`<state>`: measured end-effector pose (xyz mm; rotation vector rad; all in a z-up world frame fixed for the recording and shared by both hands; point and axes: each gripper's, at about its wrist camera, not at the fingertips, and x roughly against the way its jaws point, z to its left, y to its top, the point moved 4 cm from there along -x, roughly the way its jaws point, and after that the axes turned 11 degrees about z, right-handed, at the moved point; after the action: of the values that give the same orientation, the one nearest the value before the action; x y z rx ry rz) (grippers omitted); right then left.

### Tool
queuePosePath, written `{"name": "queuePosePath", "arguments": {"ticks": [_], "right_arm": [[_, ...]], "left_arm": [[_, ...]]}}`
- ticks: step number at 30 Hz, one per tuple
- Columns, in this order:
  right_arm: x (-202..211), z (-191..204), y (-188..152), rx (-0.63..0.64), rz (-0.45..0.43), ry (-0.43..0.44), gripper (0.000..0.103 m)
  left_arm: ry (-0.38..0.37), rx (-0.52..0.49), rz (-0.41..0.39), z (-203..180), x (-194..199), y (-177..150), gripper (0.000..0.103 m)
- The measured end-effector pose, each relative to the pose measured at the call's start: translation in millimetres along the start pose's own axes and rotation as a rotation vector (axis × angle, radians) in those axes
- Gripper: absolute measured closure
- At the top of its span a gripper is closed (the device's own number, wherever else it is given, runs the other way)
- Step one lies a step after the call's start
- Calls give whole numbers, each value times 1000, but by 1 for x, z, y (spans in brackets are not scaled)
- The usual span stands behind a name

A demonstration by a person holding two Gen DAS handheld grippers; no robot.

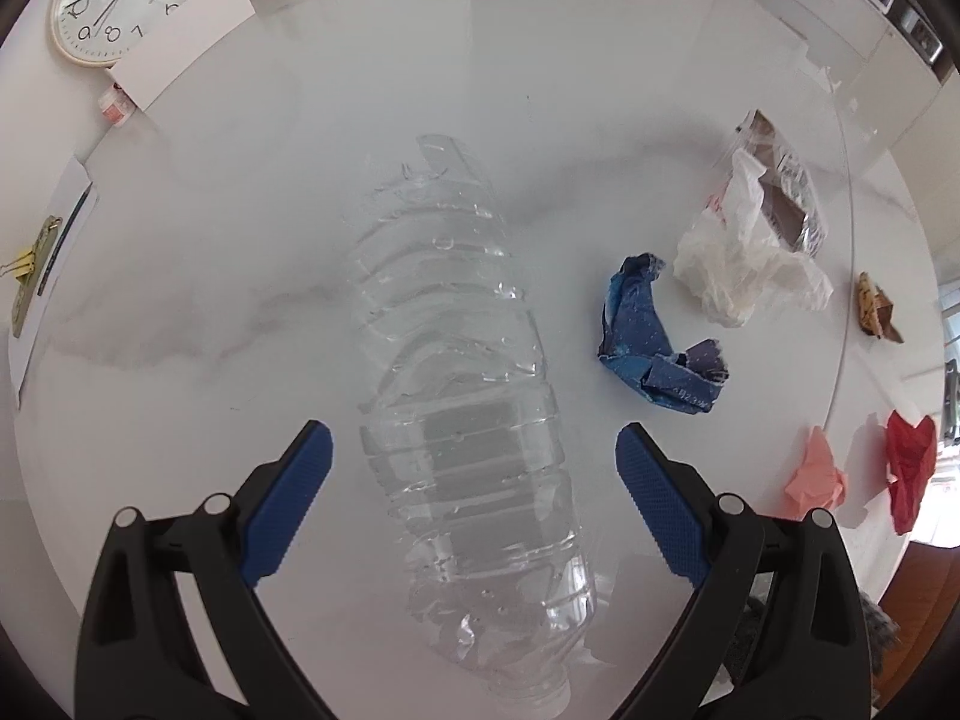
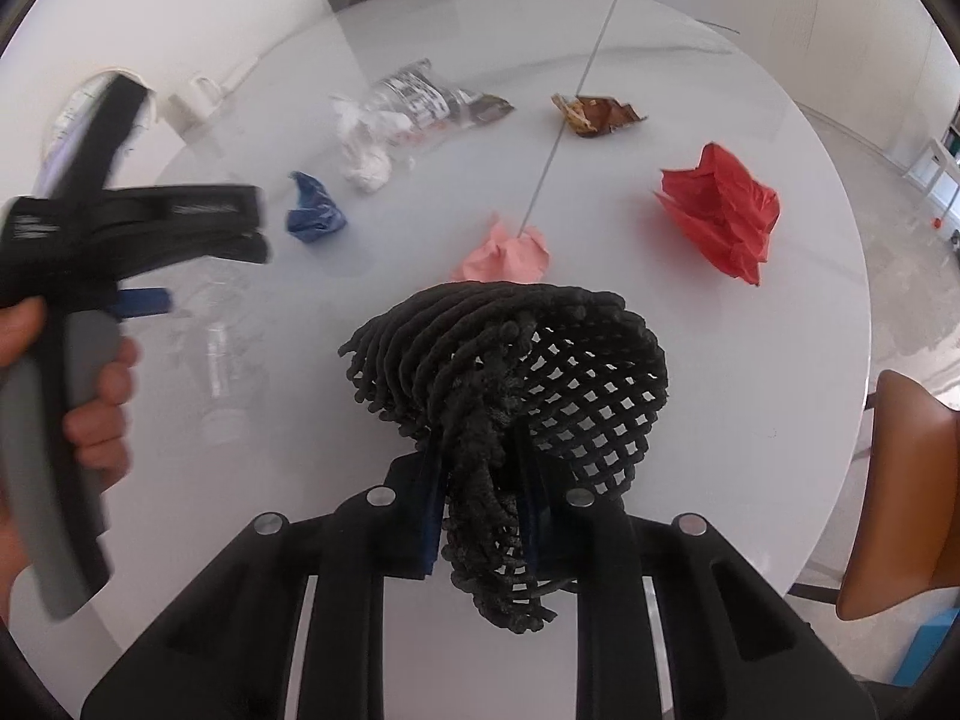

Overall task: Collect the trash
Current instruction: 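Grasp the clear plastic bottle with the left tool while the right tool grasps the black mesh net, then carry the net over the wastebasket and open the right tool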

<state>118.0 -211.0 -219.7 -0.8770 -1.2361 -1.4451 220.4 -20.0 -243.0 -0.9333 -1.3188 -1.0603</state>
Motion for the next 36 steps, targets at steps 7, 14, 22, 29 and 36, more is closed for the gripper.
{"name": "queuePosePath", "arguments": {"ticks": [7,14,22,29,36], "right_arm": [[34,-7,-18,2,-32,46,82],[54,-16,-35,-1,-47,64,81],[66,-27,-62,-25,-30,105,81],[83,-39,-92,-40,-27,133,81],[104,-58,-137,23,1,112,81]], "left_arm": [[16,-12,22,4,-10,0,36],[30,-14,3,14,-12,-12,37],[12,-129,-55,17,8,-55,37],[-39,-263,-97,30,37,-116,37],[-79,-348,-96,44,61,-202,37]]}}
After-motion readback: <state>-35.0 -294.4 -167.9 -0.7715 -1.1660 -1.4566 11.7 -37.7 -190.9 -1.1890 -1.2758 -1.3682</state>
